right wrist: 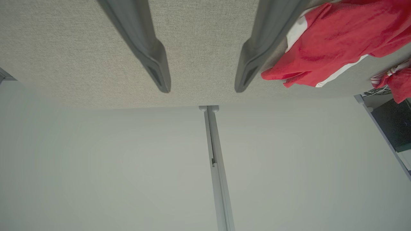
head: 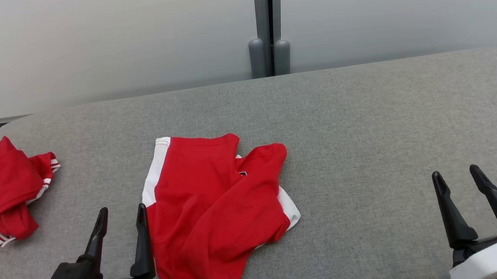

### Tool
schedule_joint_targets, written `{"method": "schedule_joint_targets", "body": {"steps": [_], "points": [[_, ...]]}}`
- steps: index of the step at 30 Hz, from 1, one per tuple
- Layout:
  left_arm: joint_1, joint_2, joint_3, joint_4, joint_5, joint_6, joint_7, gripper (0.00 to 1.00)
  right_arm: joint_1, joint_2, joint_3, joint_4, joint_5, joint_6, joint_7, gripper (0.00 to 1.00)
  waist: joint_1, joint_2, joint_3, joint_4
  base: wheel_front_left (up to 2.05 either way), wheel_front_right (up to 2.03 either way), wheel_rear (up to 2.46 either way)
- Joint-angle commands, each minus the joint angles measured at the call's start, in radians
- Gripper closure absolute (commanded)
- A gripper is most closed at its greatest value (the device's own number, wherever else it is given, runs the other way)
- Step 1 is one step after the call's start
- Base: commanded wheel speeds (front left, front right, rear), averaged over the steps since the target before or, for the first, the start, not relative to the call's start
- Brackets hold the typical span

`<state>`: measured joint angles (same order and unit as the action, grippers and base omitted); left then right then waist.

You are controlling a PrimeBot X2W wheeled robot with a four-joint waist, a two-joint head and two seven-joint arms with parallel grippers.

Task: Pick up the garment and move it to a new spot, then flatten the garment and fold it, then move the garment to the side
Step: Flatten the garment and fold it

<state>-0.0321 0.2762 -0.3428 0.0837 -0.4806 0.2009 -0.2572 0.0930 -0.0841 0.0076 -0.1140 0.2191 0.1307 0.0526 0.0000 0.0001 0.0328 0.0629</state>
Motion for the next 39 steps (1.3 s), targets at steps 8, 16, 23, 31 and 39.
{"method": "schedule_joint_targets", "body": {"steps": [8, 16, 23, 31, 39], "points": [[-0.003, 0.047, 0.026, 0.015, 0.006, -0.001, -0.003, 0.00, 0.031, -0.007, 0.001, -0.016, -0.004, 0.000, 0.007, 0.00, 0.0000, -0.0001, -0.027, -0.013, 0.00, 0.00, 0.00], [-0.021, 0.050, 0.014, 0.026, 0.012, -0.004, -0.002, 0.00, 0.026, -0.004, -0.006, -0.017, -0.002, 0.000, 0.008, 0.00, 0.0000, -0.0001, -0.016, -0.008, 0.00, 0.00, 0.00], [-0.049, 0.056, 0.014, 0.026, -0.007, -0.031, 0.002, 0.00, 0.009, -0.020, -0.011, -0.010, 0.022, 0.000, 0.010, 0.00, 0.0000, -0.0001, 0.009, 0.025, 0.00, 0.00, 0.00], [-0.129, 0.014, 0.013, 0.014, -0.007, -0.055, -0.006, 0.00, -0.097, -0.121, -0.009, 0.044, 0.105, 0.000, 0.000, 0.00, 0.0000, -0.0001, 0.102, 0.175, 0.00, 0.00, 0.00], [-0.220, -0.081, 0.002, 0.007, 0.026, -0.090, -0.008, 0.00, -0.301, -0.268, 0.056, 0.135, 0.181, 0.000, 0.028, 0.00, 0.0000, -0.0001, 0.209, 0.346, 0.00, 0.00, 0.00]]}}
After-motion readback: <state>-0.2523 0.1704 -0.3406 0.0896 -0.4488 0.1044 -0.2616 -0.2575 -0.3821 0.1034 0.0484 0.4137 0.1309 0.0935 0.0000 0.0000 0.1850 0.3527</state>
